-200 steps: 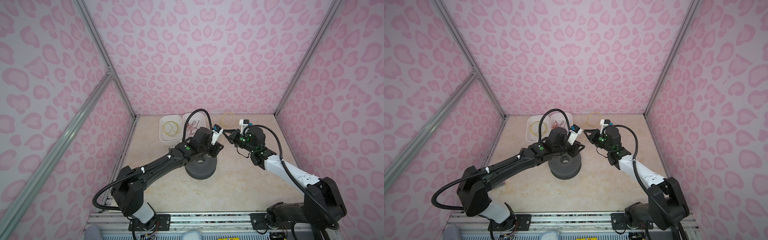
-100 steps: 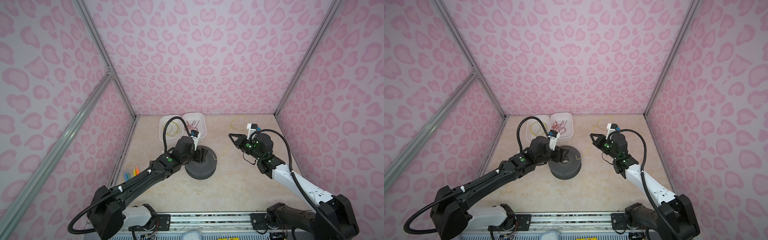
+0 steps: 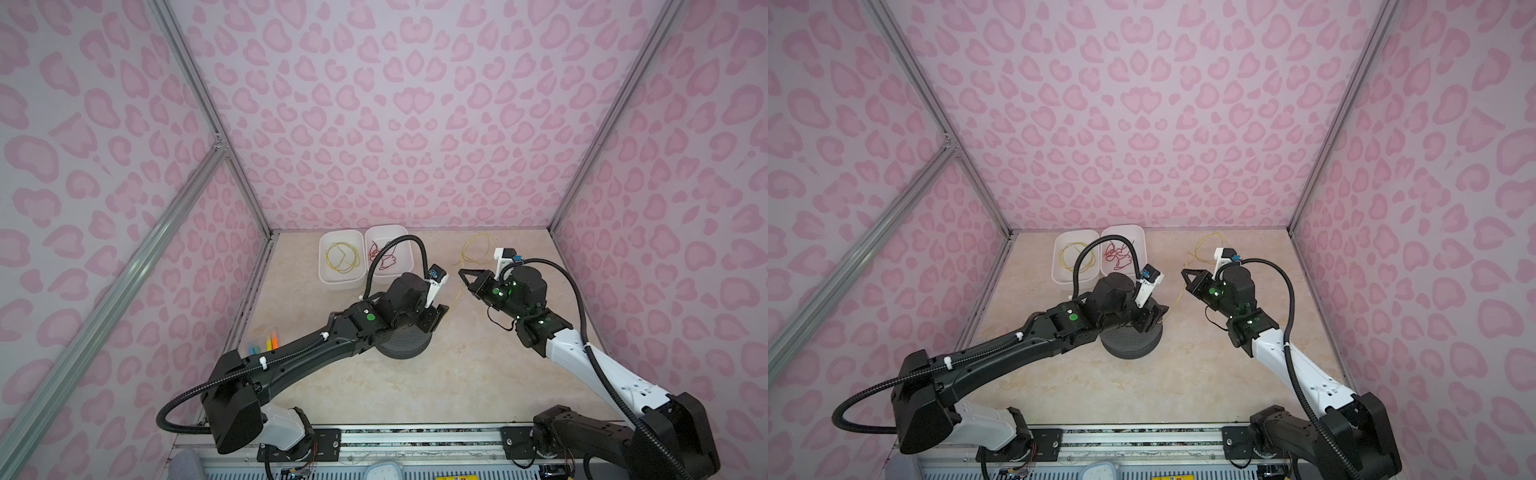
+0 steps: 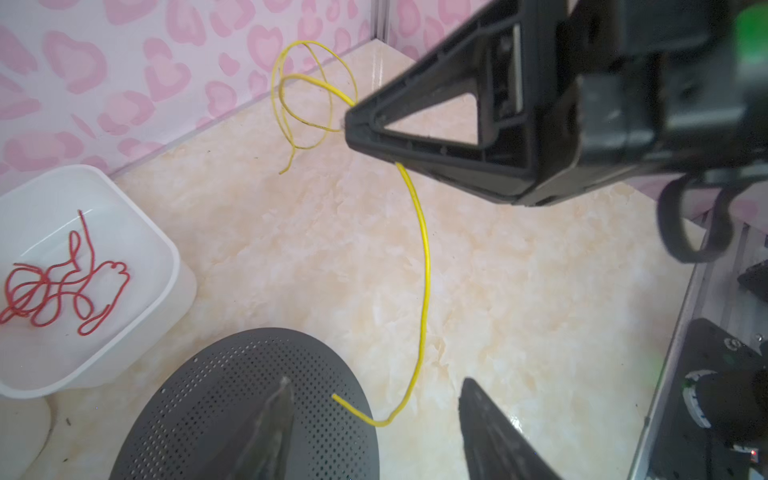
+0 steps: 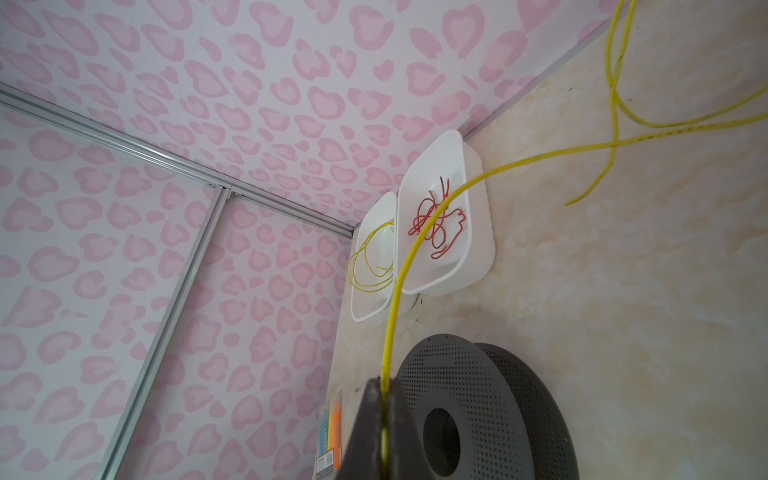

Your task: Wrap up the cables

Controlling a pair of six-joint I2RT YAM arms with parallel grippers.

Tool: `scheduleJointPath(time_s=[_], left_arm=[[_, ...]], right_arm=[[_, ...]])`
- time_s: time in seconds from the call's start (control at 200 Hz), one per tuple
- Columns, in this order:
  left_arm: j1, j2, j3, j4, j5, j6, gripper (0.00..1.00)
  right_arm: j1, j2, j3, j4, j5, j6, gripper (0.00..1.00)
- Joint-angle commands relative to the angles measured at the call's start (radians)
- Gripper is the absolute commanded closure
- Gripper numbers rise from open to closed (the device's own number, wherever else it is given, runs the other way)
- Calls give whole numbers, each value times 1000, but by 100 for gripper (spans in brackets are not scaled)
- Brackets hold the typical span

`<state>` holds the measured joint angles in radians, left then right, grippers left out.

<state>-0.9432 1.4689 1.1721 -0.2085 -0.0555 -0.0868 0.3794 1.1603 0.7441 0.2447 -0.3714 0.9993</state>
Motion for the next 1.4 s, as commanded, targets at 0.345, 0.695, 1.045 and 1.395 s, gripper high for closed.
scheduleJointPath(time_s=[0.345,0.695,1.045,1.395], left_arm=[[-27,111,-84,56,-40,79,47],[-28,157,-83,45,-136,73,73],[-28,76,-125,-30,-281,128,42],[-91,27,-157,51,-377,480,36]], right_arm=[[2,-8,9,-11,-13,-18,100],[0,-31,3,-23,22,-31,100],[-1,-24,0,-28,19,-39,100],[-2,-17,5,-41,-13,-47,100]])
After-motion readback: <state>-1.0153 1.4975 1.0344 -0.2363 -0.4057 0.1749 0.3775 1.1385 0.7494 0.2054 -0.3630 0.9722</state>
